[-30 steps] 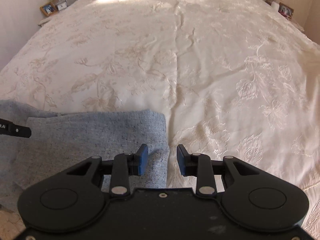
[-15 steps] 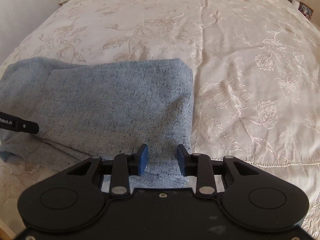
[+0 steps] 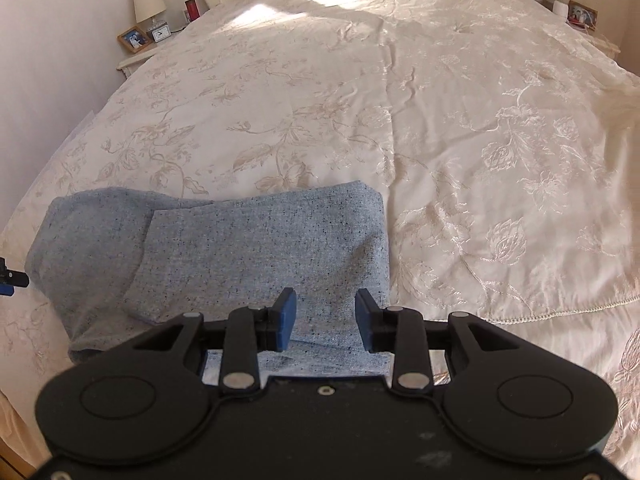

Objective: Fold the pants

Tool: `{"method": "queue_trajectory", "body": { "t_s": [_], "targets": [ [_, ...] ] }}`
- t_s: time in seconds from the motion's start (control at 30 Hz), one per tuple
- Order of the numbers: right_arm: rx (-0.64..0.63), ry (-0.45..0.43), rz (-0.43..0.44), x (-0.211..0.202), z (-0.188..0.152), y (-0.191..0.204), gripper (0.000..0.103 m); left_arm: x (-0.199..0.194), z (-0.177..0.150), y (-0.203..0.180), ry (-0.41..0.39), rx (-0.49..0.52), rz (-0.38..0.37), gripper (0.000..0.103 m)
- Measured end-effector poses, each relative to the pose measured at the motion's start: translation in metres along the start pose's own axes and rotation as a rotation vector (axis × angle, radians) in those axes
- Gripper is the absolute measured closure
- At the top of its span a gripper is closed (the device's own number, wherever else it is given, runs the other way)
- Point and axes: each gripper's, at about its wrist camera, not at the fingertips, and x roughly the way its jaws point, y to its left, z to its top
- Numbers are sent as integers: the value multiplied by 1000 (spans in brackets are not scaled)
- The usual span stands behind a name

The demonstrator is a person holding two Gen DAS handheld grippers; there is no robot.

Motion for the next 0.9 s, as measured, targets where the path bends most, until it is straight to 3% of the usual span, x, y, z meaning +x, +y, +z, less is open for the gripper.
{"method": "queue_trajectory", "body": {
  "t_s": [0.3,0.53,0.63,0.73,0.9],
  "targets": [
    [6,18,-28,-1,-5,77,69,51,38,57,31,-131,-133,52],
    [-14,7,-41,2,2,145,69,90,66,87,56,-148,-137,51],
    [-19,4,-50,4,6,165,69,111,72,91,93,-109,-140,42],
    [-21,11,-63,10,9,179,69,126,71,97,103,-79,-163,26],
    [-38,38,-78,18,8,196,69,140,64,113,101,-105,-270,14]
  ]
}}
